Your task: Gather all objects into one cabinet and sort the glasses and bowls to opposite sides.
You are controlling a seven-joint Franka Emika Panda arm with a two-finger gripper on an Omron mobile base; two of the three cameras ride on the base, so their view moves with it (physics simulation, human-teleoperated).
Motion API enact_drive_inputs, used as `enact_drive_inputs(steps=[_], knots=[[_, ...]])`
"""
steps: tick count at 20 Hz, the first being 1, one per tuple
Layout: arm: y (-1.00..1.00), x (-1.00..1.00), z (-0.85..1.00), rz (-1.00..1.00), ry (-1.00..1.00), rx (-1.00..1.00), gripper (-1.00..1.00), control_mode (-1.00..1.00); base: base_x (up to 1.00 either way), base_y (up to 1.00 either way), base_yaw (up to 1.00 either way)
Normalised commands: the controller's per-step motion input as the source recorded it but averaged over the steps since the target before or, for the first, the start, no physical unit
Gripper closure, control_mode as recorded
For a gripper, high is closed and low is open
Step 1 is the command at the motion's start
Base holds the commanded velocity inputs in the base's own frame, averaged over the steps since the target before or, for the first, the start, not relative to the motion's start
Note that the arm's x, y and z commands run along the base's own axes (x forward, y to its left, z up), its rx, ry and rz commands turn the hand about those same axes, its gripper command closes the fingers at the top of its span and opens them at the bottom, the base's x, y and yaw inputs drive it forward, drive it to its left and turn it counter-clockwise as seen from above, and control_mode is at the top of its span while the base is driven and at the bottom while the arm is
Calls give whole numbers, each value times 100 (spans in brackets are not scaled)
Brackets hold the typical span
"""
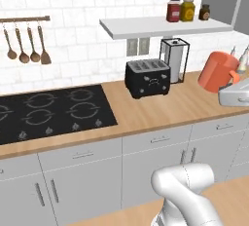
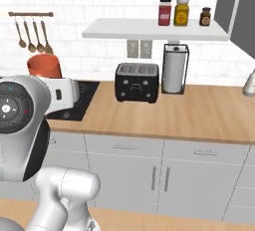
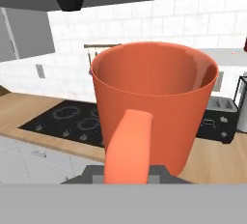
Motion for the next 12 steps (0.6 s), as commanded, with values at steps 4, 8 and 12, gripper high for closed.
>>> enact_drive_inputs(steps=[4,8,12], knots=[[0,0,0,0,0,0,100,100,2,100,0],[0,0,0,0,0,0,100,100,5,100,0],[0,0,0,0,0,0,100,100,17,85,0]])
